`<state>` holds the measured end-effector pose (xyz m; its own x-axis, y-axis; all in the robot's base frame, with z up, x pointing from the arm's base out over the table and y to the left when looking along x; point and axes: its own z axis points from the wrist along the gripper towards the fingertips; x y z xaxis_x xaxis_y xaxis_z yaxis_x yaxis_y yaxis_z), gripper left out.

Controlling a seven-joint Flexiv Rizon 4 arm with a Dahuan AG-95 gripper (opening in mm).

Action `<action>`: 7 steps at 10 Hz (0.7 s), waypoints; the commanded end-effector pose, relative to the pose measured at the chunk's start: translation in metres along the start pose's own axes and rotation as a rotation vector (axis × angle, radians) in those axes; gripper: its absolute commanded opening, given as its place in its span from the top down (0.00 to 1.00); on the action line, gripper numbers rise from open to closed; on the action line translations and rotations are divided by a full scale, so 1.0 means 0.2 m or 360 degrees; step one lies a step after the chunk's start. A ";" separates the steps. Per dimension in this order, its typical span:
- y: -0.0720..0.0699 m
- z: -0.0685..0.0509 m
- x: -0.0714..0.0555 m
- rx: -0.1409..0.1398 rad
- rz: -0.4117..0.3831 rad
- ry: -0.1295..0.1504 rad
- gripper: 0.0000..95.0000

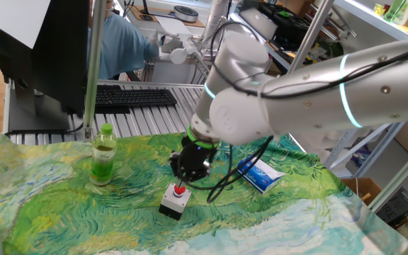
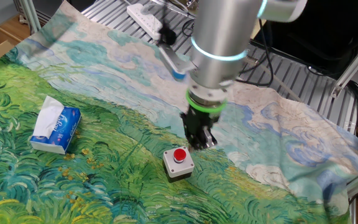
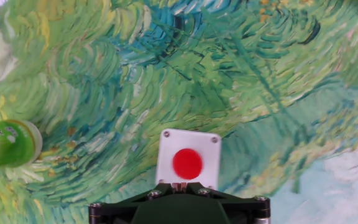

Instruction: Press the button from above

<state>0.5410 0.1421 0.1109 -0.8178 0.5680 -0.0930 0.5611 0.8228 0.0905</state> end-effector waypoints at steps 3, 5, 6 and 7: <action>0.09 -0.10 -0.16 0.0064 -0.0067 0.0100 1.00; -0.02 -0.08 -0.22 0.0038 -0.0160 0.0114 1.00; -0.05 -0.07 -0.23 0.0033 -0.0178 0.0116 1.00; -0.06 -0.07 -0.23 0.0025 -0.0190 0.0120 1.00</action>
<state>0.5685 0.1102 0.1303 -0.8696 0.4930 -0.0251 0.4916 0.8695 0.0473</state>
